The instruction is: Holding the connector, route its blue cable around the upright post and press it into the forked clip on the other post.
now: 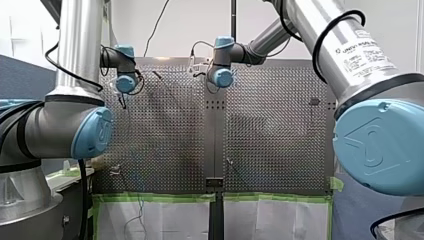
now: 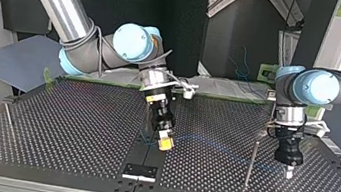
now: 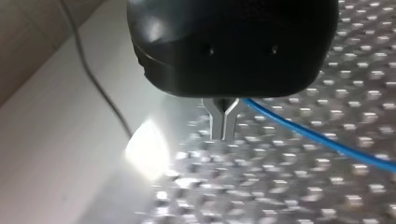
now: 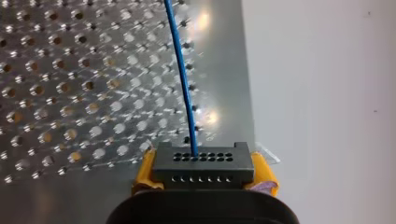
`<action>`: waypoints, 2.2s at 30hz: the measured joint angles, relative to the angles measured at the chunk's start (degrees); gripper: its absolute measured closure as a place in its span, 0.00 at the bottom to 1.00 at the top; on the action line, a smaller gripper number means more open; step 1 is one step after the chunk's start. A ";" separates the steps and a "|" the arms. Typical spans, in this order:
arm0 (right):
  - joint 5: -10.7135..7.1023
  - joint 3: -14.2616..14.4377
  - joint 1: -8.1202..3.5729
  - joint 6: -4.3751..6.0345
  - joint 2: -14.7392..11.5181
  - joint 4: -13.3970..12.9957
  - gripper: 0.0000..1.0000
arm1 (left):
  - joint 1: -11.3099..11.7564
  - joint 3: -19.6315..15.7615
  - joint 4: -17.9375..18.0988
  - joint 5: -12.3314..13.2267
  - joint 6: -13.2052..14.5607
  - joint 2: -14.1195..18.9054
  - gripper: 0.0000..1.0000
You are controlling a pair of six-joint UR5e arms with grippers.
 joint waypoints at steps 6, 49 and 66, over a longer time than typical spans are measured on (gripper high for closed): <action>0.14 0.00 -0.21 0.02 1.40 0.14 1.00 | -0.18 0.05 0.07 1.37 -0.01 -1.64 1.00; 3.16 6.49 -2.97 -1.14 9.58 1.38 1.00 | -3.02 -0.78 -0.76 2.88 -1.69 -5.37 0.00; 6.57 16.27 -5.97 -0.16 9.73 -6.31 1.00 | -3.63 -0.80 -1.04 2.78 -1.68 -5.39 0.00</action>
